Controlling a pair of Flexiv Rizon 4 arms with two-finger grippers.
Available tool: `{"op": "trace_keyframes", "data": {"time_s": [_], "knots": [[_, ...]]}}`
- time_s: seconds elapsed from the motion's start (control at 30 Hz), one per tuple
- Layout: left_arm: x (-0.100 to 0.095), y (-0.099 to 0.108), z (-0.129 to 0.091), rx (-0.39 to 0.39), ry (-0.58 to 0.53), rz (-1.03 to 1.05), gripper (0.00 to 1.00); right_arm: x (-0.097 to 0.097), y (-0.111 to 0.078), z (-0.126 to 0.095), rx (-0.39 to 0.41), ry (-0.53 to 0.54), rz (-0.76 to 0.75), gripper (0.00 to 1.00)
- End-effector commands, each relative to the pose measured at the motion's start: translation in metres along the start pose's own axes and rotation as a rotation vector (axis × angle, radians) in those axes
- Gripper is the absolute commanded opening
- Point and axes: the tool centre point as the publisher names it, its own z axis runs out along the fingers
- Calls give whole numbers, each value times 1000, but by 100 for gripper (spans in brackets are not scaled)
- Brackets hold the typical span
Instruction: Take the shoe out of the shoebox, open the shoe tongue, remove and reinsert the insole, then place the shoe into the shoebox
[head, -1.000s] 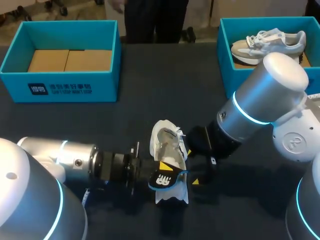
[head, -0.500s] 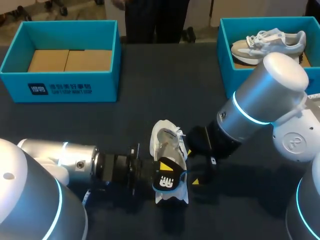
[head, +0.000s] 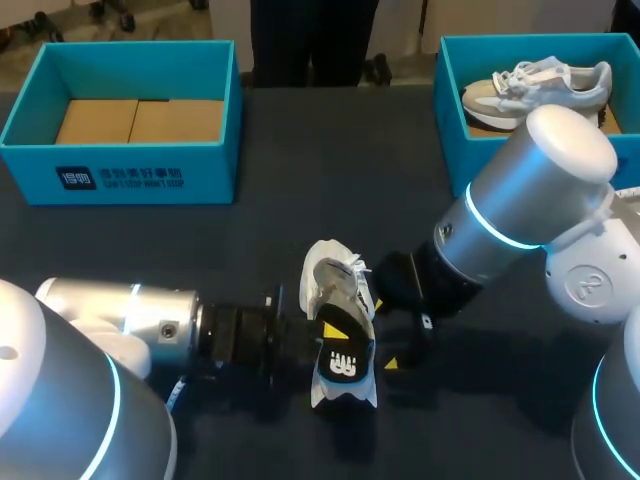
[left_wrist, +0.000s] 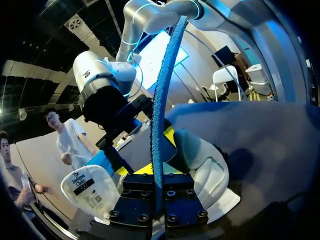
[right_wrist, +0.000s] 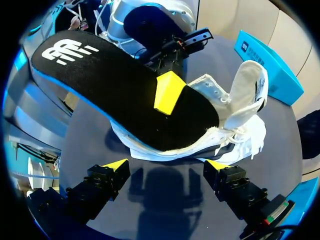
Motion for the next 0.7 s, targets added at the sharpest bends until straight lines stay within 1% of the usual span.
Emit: {"op": "trace_keyframes", "data": {"time_s": [0.03,0.1,0.3,0.6,0.63,0.67,0.7], "knots": [[-3,7,6,-25,-3,2,0,1,0,1,-1,-1,0,100],[-4,10,6,-46,5,3,0,1,0,1,-1,-1,0,100],[-2,13,4,-54,22,-10,0,1,0,1,-1,-1,0,100],[-2,-2,-4,-32,19,-22,0,1,0,1,-1,-1,0,100],[-2,-3,-4,-30,17,-19,4,1,0,1,-1,-1,0,100],[-3,-5,-4,-29,16,-18,11,1,0,1,-1,-1,0,100],[-3,-7,-4,-27,15,-16,12,1,0,1,-1,-1,0,100]]}}
